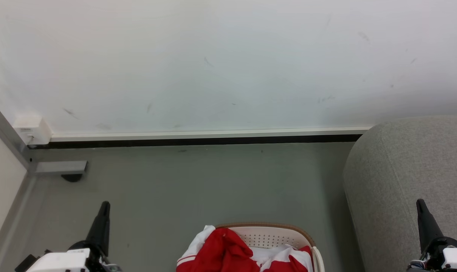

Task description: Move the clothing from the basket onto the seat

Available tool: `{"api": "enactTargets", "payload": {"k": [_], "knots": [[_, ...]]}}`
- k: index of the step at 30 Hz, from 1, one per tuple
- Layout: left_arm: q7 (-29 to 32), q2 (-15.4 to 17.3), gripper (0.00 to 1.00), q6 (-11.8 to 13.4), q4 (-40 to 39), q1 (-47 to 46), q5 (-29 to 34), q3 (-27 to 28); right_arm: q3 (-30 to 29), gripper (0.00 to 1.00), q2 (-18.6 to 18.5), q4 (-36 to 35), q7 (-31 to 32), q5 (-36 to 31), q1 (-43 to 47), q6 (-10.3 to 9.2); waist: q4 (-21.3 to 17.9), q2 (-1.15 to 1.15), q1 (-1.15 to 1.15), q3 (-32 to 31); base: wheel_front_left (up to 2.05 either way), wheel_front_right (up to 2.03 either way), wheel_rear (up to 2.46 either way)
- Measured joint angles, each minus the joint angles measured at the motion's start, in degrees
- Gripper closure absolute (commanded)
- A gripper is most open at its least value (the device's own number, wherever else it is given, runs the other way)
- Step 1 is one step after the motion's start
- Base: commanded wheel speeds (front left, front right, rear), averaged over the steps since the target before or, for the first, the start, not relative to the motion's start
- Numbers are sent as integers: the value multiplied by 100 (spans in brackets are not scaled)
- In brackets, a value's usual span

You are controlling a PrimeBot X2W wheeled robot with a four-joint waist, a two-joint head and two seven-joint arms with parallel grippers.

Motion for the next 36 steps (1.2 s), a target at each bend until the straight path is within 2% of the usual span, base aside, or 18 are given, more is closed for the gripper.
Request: {"api": "enactTargets", "payload": {"k": [25, 26, 30, 36], "knots": [[-1, -1, 100, 0, 4, 1, 0, 0, 0, 100, 1, 5, 0, 0, 1, 0, 0, 0, 0, 0, 0, 0, 0], [-8, -14, 0, 5, 40, 22, 7, -2, 8, 0, 7, 41, -2, 0, 22, 0, 0, 0, 0, 0, 0, 0, 0], [-19, -69, 0, 22, 198, 213, 10, -27, 41, 0, 74, 200, -4, 1, 196, 0, 0, 0, 0, 1, 0, 0, 0], [-186, -73, 0, 23, 108, 221, 10, -119, 182, 0, 80, 73, -123, 0, 203, 0, -2, 0, 0, 15, 0, 0, 0]]}}
